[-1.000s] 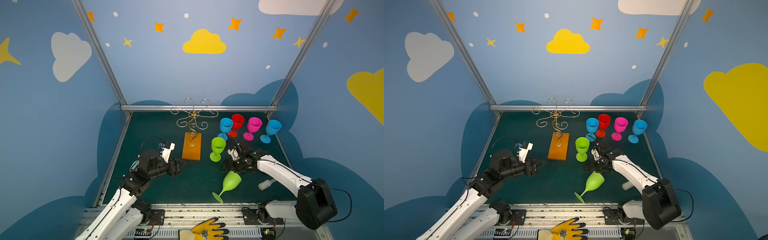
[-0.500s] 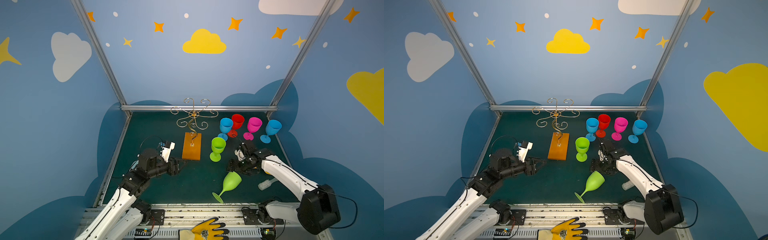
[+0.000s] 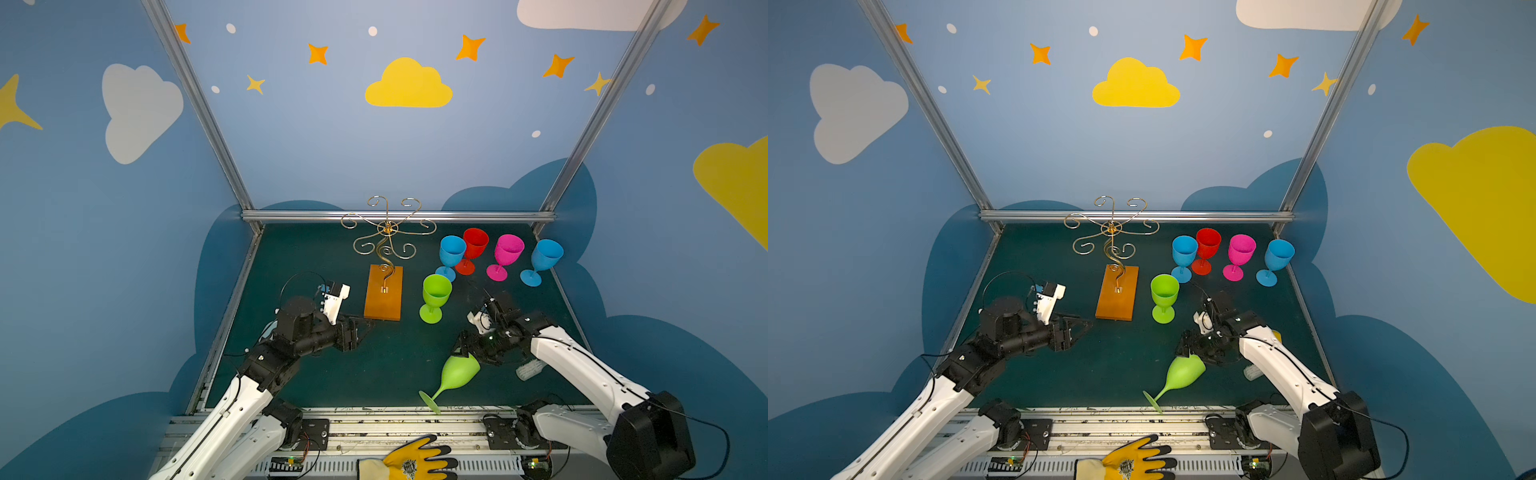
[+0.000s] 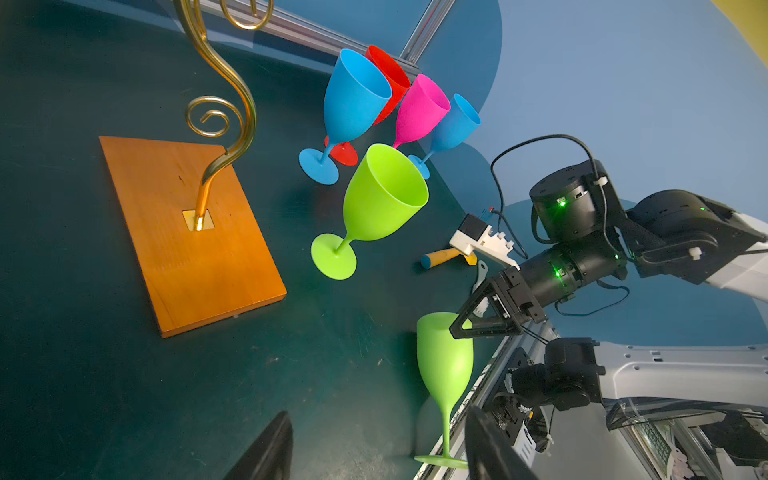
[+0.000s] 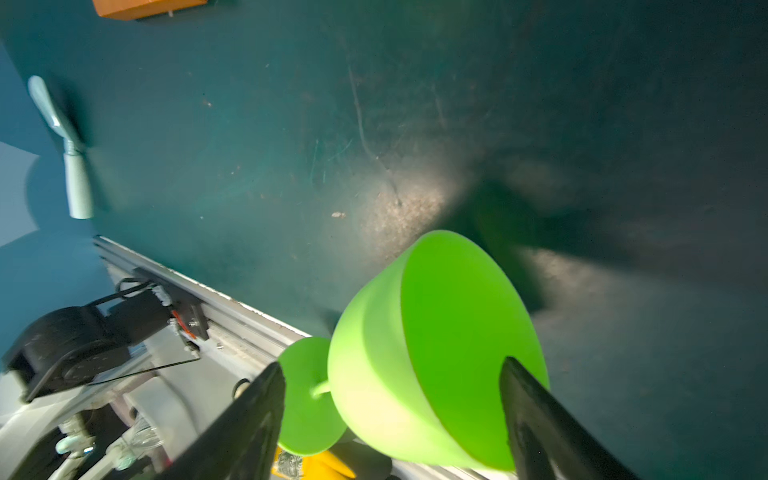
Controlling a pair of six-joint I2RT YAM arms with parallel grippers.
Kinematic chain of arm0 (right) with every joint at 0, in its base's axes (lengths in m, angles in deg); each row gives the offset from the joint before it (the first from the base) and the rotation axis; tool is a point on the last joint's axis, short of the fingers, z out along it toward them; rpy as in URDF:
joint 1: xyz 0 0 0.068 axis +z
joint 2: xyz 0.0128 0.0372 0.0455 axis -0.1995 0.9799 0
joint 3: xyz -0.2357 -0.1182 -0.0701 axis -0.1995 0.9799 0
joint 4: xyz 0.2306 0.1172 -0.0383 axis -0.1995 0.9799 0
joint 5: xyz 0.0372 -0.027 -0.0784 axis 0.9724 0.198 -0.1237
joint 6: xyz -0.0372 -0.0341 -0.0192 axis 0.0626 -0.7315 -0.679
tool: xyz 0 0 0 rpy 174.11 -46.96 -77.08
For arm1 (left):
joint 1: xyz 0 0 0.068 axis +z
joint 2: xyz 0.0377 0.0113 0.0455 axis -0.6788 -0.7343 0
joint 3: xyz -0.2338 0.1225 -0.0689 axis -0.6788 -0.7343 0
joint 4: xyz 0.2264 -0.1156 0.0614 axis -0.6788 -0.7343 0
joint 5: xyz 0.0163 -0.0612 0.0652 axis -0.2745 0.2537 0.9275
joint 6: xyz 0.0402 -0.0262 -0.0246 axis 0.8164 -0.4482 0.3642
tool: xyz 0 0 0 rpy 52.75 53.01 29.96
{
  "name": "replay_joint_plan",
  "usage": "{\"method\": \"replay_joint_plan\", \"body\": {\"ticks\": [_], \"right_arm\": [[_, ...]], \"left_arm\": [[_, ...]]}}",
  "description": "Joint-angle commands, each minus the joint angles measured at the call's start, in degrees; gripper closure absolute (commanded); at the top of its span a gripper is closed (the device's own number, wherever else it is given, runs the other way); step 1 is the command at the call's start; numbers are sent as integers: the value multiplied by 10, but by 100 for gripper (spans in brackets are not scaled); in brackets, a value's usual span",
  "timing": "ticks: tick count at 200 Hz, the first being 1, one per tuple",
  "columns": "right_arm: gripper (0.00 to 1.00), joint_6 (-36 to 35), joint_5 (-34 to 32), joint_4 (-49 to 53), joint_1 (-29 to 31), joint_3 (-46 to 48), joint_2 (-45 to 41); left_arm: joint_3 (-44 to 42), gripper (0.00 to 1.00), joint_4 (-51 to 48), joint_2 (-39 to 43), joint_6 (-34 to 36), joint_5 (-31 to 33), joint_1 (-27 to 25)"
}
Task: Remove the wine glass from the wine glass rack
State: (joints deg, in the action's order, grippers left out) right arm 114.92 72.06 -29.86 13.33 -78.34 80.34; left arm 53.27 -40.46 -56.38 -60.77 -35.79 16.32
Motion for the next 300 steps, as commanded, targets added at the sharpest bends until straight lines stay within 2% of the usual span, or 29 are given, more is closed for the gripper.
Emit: {"method": "replay_joint_plan", "body": {"ticks": [1, 16, 50, 79, 121, 143, 171, 189, 201, 215, 229, 257, 281, 300], "right_arm": [[37, 30, 41, -31, 0, 13, -17], [54, 49, 42, -49, -1, 16, -27], [76, 79, 35, -69, -1, 35, -48], [100, 87, 30, -71, -2, 31, -59], [100, 103, 18, -79, -2, 25, -70], [100, 89, -3, -56, -3, 22, -69], [100, 77, -12, -42, -4, 22, -64], [72, 71, -31, -22, -4, 5, -61], [47, 66, -53, 9, -4, -10, -64], [27, 58, -75, 52, -2, -30, -71], [21, 56, -101, 94, 4, -50, -83], [16, 64, -140, 165, 32, -73, -129], [15, 145, -159, 227, 68, -70, -170], [15, 221, -180, 244, 123, -56, -204]], "left_arm": [[14, 35, -4, 1, 8, 2, -2], [12, 35, -6, 2, 8, 5, -2], [14, 35, -7, 4, 10, 9, -2], [13, 35, -8, 4, 10, 10, -2], [9, 35, -7, 0, 9, 2, -2], [8, 36, -21, -13, -4, -31, -3], [-1, 37, -87, -20, -22, -72, -18], [-20, 38, -107, 4, -34, -66, -64], [-29, 37, -118, 26, -36, -27, -105], [-38, 36, -118, 41, -36, 5, -137], [-47, 36, -104, 45, -33, 17, -151], [-51, 36, -87, 36, -23, 22, -160], [-46, 36, -91, 36, -11, 46, -162], [-38, 34, -97, 48, 4, 88, -162]]}}
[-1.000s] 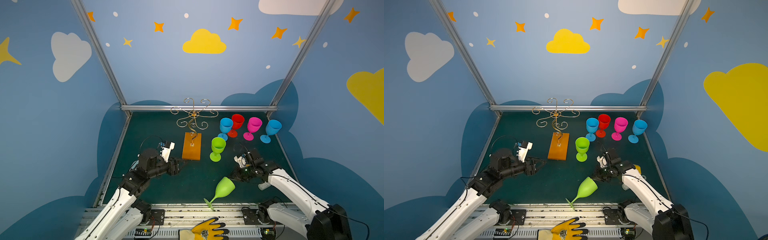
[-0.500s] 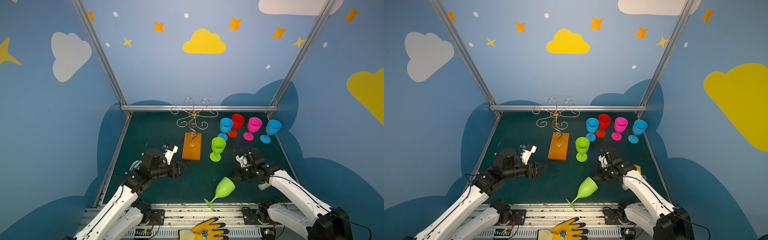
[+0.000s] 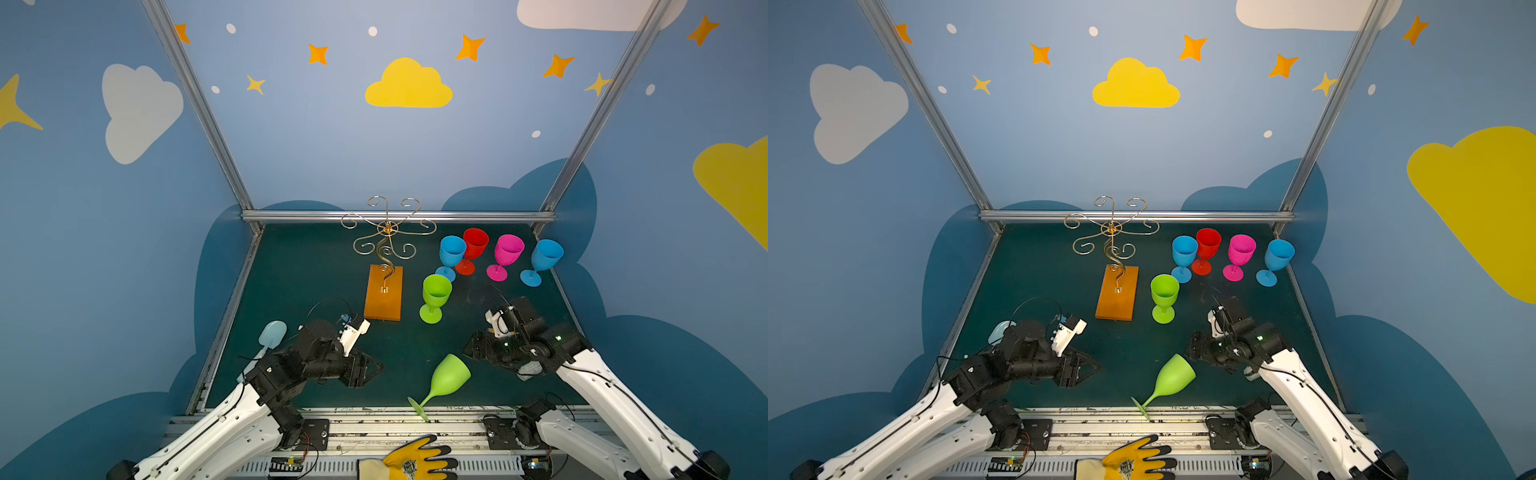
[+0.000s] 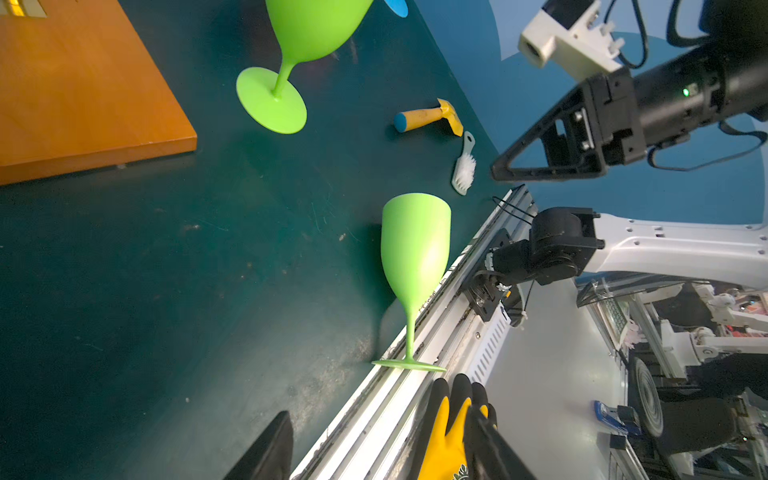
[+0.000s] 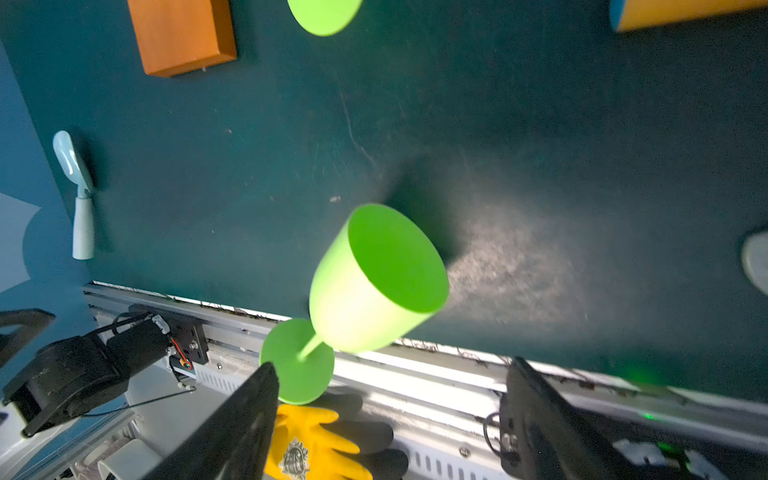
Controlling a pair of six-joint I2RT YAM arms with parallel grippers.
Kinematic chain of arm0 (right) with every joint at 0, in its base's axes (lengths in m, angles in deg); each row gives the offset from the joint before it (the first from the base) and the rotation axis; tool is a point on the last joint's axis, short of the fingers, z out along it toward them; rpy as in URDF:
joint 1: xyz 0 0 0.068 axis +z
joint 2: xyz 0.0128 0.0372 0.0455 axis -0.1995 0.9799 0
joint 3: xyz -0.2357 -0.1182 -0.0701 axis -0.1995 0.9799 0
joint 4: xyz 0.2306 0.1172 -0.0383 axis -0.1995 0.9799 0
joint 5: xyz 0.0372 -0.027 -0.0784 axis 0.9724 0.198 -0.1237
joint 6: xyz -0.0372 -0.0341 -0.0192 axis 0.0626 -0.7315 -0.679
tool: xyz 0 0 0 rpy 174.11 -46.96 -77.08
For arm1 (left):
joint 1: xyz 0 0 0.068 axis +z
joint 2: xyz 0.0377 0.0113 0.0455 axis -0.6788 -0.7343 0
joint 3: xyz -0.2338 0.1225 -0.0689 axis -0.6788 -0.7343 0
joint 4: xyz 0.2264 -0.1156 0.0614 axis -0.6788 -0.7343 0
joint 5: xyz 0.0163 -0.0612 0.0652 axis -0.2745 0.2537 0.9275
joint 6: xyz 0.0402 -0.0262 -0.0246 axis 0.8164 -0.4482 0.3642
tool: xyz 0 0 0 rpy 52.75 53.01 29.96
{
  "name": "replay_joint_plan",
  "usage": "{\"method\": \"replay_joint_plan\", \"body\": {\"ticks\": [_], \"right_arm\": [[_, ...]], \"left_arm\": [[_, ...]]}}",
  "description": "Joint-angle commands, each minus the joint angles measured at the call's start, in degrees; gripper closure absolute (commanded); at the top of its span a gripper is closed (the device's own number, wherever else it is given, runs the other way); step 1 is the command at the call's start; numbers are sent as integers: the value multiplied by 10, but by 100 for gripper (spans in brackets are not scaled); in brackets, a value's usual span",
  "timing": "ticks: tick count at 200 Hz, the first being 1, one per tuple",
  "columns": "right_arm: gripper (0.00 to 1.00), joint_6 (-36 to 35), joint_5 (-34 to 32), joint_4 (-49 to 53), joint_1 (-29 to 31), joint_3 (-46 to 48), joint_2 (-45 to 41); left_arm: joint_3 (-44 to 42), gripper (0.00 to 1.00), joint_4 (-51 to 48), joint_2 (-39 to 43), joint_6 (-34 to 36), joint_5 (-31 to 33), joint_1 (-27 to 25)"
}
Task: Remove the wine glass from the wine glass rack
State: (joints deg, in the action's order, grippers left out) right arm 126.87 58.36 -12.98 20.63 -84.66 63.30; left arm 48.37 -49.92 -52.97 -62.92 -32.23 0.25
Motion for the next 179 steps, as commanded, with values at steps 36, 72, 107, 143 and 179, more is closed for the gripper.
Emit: {"method": "replay_joint_plan", "body": {"ticks": [36, 72, 107, 143, 179], "right_arm": [[15, 226, -89, 33, 176, 29, -45], [14, 312, -102, -45, 298, 54, 11], [14, 301, -81, -118, 324, 66, 60], [14, 272, -37, -238, 320, 111, 96], [13, 251, -61, -301, 300, 124, 125]], "left_arm": [[19, 30, 5, 47, 41, 145, 0], [19, 24, 2, 75, 45, 187, 3], [23, 22, -6, 99, 53, 230, 8], [32, 20, -9, 111, 61, 247, 15], [37, 19, -14, 114, 55, 248, 22]]}}
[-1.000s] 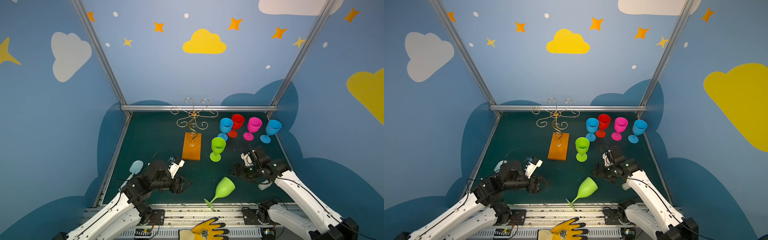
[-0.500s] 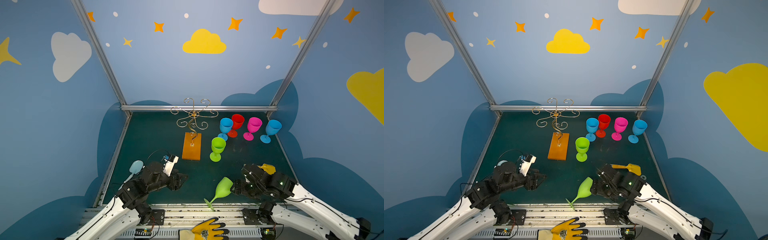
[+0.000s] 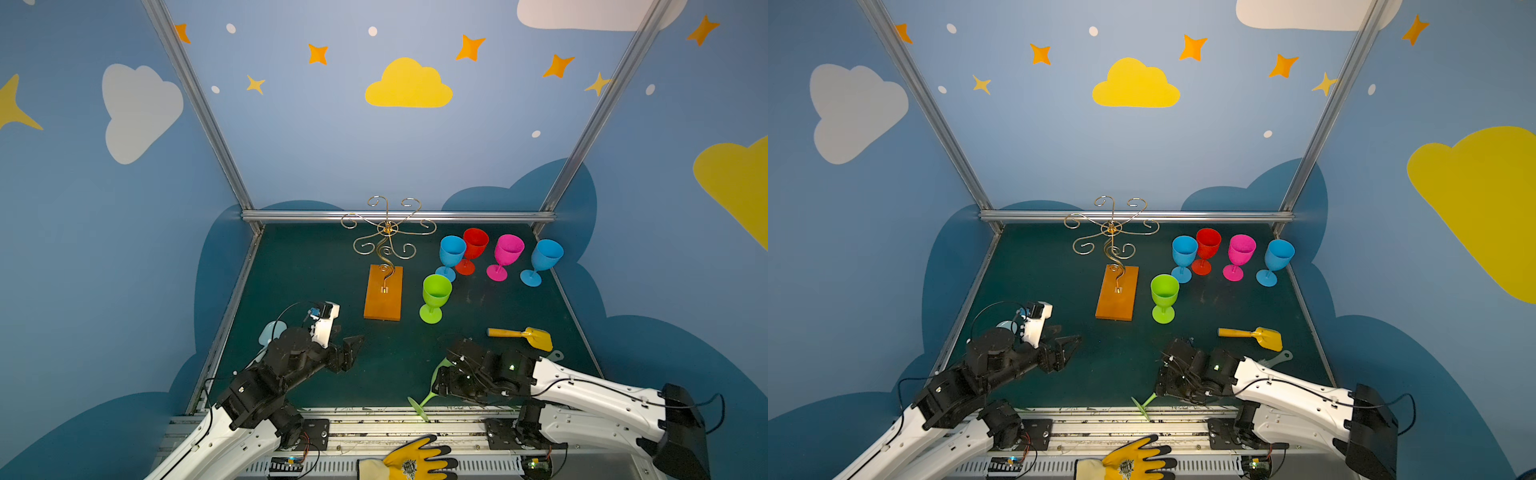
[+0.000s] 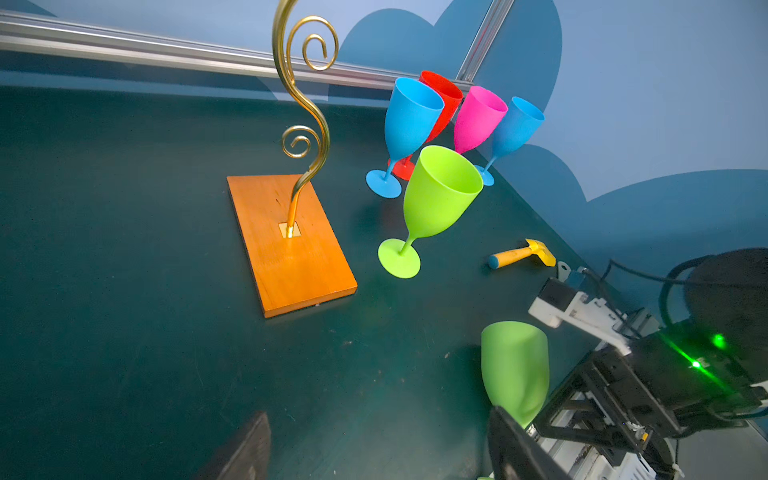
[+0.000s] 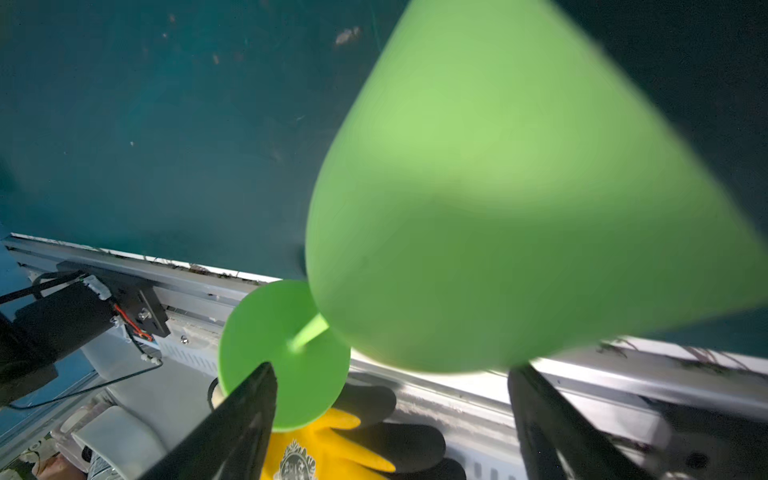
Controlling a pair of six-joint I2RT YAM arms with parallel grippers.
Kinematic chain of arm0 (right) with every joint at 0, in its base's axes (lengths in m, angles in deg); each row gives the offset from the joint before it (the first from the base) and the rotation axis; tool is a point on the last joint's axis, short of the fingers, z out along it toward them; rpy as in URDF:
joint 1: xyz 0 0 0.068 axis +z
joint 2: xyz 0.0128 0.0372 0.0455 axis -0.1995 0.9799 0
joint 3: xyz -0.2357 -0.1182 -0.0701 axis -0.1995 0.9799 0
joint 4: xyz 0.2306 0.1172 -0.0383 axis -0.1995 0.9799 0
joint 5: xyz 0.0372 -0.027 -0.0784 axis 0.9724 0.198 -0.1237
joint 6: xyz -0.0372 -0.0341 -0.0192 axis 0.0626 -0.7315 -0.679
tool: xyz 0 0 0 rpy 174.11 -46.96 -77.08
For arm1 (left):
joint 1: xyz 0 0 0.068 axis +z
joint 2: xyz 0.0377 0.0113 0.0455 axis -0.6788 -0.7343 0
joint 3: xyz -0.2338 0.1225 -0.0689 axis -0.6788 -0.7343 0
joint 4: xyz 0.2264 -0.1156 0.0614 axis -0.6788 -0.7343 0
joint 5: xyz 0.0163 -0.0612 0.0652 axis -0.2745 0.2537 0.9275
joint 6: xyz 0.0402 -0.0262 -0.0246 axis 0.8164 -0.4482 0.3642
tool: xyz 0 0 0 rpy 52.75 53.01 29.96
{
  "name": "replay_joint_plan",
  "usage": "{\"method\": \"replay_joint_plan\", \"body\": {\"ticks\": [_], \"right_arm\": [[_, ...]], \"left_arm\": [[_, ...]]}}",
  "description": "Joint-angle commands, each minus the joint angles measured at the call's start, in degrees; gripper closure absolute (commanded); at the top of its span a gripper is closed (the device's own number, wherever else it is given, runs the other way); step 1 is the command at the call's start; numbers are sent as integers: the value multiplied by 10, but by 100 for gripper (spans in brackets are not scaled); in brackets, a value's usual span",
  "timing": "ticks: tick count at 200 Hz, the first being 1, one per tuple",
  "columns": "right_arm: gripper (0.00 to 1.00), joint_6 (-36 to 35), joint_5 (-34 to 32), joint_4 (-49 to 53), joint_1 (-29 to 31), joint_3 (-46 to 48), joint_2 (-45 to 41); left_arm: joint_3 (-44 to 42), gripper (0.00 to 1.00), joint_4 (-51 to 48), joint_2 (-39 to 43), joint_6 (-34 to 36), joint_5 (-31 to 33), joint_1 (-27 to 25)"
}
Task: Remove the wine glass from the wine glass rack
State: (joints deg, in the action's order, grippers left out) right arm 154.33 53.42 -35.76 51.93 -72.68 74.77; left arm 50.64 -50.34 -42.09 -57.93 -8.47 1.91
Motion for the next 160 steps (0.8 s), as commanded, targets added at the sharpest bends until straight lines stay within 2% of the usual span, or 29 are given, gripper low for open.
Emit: {"method": "replay_joint_plan", "body": {"ticks": [1, 37, 76, 109, 160], "right_arm": [[13, -24, -13, -75, -14, 4, 11], [13, -57, -47, -159, -46, 10, 28], [13, -52, -56, -251, -82, 16, 78], [13, -57, -4, -249, -105, -53, 178], [13, -86, 65, -219, -116, -181, 331]], "left_arm": [[15, 19, -10, 5, 5, 11, 6], [16, 18, -15, 14, -13, 18, 10], [7, 18, -15, 25, -32, 16, 12], [2, 18, -8, 8, -28, -6, 13], [-6, 19, -20, -80, -33, -79, 14]]}}
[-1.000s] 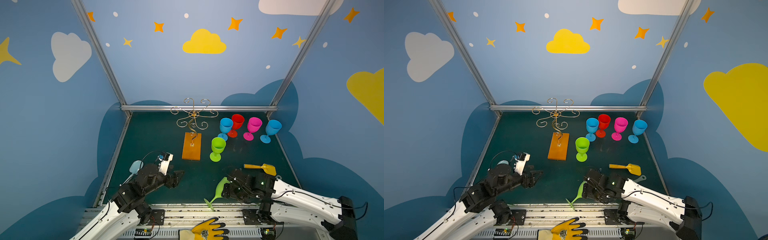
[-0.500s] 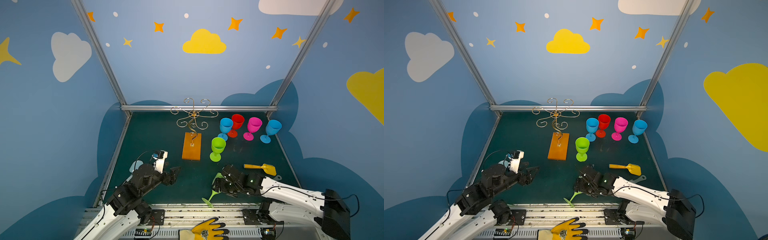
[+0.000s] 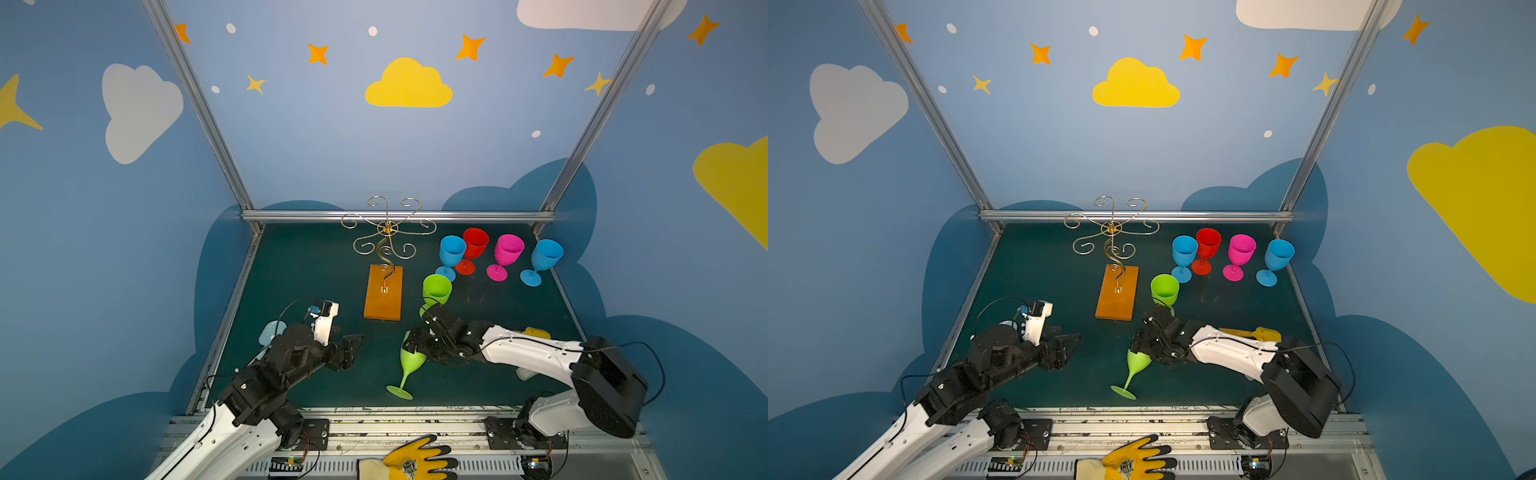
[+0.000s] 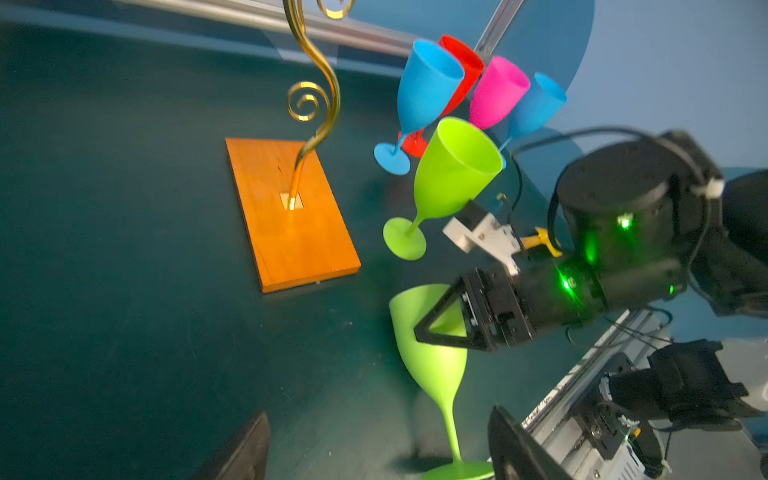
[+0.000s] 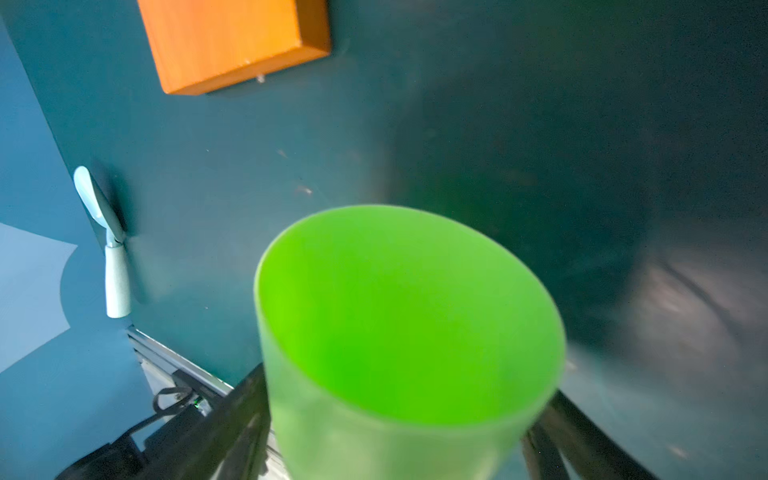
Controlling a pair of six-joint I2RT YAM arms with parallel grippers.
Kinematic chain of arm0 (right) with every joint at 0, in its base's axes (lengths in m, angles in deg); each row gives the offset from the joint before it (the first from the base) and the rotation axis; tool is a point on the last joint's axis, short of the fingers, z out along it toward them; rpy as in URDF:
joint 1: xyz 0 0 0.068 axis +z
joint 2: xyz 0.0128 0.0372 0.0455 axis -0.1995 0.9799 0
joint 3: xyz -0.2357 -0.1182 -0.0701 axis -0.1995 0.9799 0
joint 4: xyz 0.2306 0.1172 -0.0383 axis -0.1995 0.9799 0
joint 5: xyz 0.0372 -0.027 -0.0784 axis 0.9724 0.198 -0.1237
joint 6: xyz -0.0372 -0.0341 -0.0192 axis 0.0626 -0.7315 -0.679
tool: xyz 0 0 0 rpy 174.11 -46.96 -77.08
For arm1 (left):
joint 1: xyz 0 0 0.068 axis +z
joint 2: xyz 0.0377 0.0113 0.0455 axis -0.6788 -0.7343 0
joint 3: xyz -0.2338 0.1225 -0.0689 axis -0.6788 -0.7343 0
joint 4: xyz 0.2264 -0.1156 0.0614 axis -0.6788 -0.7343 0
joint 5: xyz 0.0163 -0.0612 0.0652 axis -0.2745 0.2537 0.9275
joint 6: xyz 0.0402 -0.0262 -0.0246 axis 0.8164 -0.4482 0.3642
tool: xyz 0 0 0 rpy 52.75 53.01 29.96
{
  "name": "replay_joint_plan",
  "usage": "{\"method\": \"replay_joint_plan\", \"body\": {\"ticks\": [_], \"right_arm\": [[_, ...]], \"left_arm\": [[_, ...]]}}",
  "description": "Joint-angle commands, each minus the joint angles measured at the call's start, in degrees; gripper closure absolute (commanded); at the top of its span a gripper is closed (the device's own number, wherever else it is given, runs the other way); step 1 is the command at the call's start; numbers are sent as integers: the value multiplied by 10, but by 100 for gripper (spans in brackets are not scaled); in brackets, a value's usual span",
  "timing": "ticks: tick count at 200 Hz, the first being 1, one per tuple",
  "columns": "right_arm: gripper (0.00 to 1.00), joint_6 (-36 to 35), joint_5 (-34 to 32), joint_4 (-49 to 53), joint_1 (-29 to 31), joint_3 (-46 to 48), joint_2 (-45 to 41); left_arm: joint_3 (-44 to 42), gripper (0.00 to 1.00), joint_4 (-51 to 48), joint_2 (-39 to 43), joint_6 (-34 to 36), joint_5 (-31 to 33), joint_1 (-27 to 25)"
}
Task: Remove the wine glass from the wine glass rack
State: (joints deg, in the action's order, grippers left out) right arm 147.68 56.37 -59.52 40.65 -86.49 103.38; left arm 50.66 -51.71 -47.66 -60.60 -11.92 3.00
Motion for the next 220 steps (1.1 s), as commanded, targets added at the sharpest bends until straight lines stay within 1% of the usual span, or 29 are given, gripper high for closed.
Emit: {"method": "replay_joint_plan", "body": {"ticks": [1, 35, 63, 87, 112, 123, 150, 178, 188, 201, 217, 220], "right_arm": [[13, -20, 36, 19, -3, -43, 47], [14, -29, 14, 59, -2, -92, 94], [16, -39, -7, 90, 6, -122, 113], [24, -42, -24, 94, 9, -125, 112], [40, -50, -49, 96, 16, -127, 96], [45, -53, -57, 99, 20, -130, 90], [48, -73, -82, 103, 32, -134, 69], [50, -126, -136, 122, 53, -143, 28], [50, -149, -163, 126, 64, -141, 6], [50, -180, -200, 123, 80, -131, -24], [52, -211, -239, 107, 95, -105, -63], [52, -216, -245, 102, 97, -98, -70]], "left_arm": [[-7, 19, -6, -26, -8, -44, 3], [-27, 19, -6, -28, -27, -44, 3], [-40, 19, -22, -6, -44, -8, 4], [-44, 19, -23, 20, -50, 10, 10], [-51, 19, -15, 31, -53, 14, 17], [-53, 19, -12, 31, -57, 13, 19], [-56, 19, -2, 39, -65, 19, 27], [-50, 19, 10, 42, -83, 27, 45], [-43, 19, 11, 28, -96, 13, 60], [-30, 19, 16, -1, -114, -34, 89], [-16, 20, 35, -47, -138, -136, 147], [-14, 21, 42, -53, -143, -163, 158]]}}
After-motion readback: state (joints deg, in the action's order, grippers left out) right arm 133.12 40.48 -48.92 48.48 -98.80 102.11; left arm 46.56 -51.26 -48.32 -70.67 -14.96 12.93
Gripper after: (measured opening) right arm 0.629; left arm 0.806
